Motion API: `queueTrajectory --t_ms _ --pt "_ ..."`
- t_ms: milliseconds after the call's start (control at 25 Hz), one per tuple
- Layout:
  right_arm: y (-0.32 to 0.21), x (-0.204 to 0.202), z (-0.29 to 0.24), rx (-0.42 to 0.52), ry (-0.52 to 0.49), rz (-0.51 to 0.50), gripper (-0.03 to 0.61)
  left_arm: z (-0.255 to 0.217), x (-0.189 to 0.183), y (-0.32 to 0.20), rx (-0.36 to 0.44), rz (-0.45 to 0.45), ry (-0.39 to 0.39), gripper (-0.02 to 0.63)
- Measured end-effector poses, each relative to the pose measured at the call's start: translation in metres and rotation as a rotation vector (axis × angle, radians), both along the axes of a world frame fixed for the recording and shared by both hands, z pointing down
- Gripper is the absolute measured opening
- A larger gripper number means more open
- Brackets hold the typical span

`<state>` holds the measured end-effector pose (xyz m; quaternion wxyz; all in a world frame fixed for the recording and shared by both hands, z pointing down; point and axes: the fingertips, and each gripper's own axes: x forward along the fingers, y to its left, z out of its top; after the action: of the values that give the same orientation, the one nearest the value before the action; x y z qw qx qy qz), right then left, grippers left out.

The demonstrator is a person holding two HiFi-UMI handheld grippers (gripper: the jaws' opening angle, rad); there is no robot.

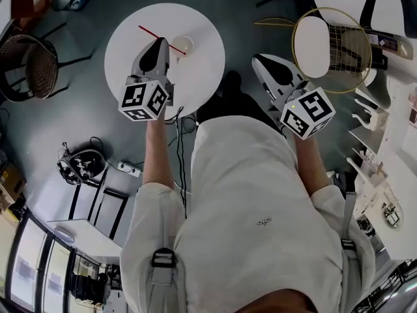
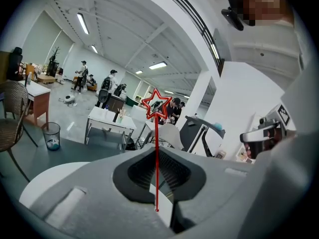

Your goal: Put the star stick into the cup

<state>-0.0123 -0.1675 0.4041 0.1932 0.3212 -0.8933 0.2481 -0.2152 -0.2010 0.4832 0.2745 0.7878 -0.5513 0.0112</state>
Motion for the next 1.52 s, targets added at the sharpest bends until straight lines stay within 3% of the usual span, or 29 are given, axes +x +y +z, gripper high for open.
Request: queueTrajectory --t_ms 760,1520 --pt "0.008 0.006 0.019 -0.052 0.048 0.031 0.008 0.078 0.012 -0.008 -0.091 0.047 0.003 0.023" --pt "0.011 0.014 0.025 -0.066 0.049 0.054 0.008 0.123 0.019 0.000 -0.153 0.057 -0.058 0.023"
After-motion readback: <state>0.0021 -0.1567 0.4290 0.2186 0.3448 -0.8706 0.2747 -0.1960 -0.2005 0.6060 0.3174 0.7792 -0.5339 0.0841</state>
